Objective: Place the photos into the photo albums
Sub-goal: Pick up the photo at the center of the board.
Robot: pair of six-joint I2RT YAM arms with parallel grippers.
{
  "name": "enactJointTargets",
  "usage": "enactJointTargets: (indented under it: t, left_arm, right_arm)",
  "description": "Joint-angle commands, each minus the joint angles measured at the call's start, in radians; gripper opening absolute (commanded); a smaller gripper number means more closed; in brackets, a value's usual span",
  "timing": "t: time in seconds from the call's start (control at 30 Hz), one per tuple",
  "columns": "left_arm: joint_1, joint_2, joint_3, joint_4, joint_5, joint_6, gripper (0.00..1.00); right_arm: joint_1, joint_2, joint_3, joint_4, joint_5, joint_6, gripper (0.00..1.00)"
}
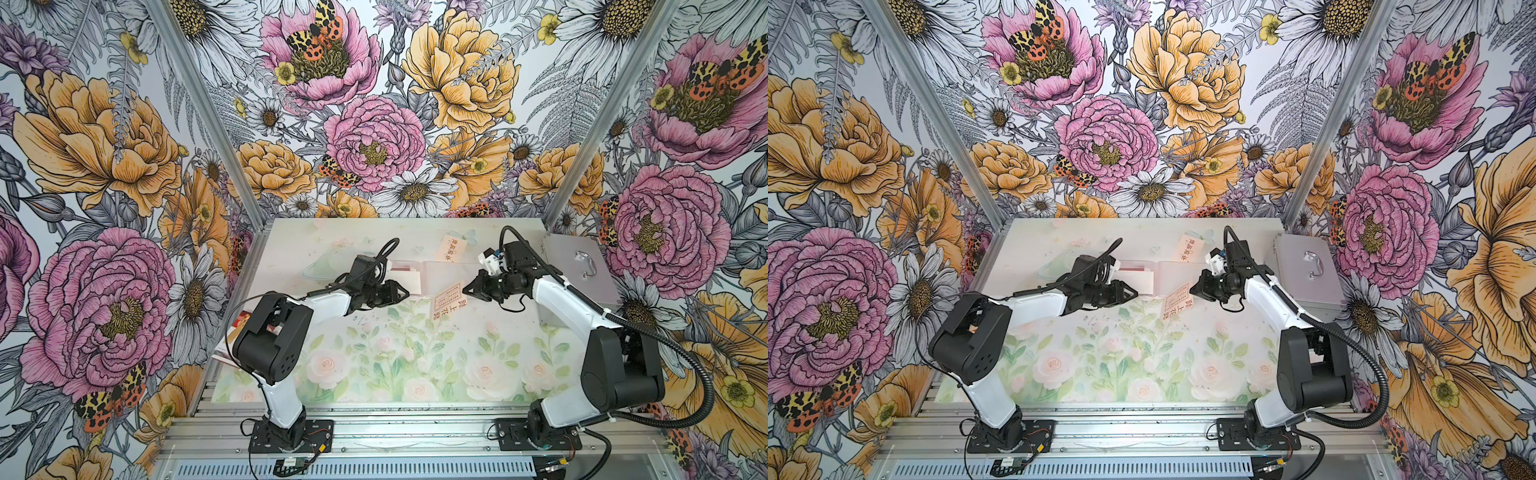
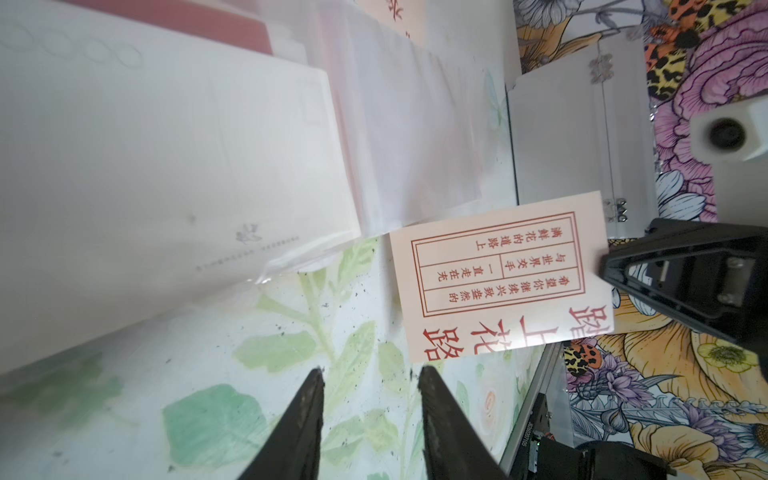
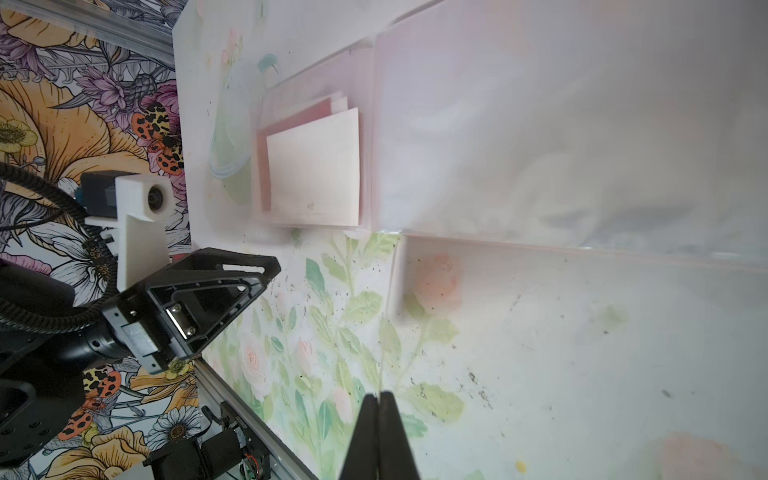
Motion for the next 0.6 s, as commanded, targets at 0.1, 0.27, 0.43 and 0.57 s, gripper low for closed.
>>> enactJointTargets:
  t: [0.1,0.27,0.43,0.57]
  left_arm:
    - [0.089,-0.064,-0.026,-0.024,-0.024,0.040,0.40]
    - [0.145,-0.078,-0.018,-0.052,-0.018,0.060,0.41]
    - [0.196,-0.070,-0.016,-0.060,-0.009,0.066,0.41]
    - [0.232,-0.076,-0.017,-0.062,-0.009,0.071,0.41]
  right_arm:
    - [-0.010,-0.021,0.056,0.014,-0.027,-0.023,0.00]
    - [-0.009,-0.019,0.076,0.016,-0.024,-0.032,0.00]
    - [-0.008,-0.015,0.094,0.019,-0.020,-0.040,0.00]
    - [-0.005,0.001,0.114,0.034,-0.025,-0.039,0.00]
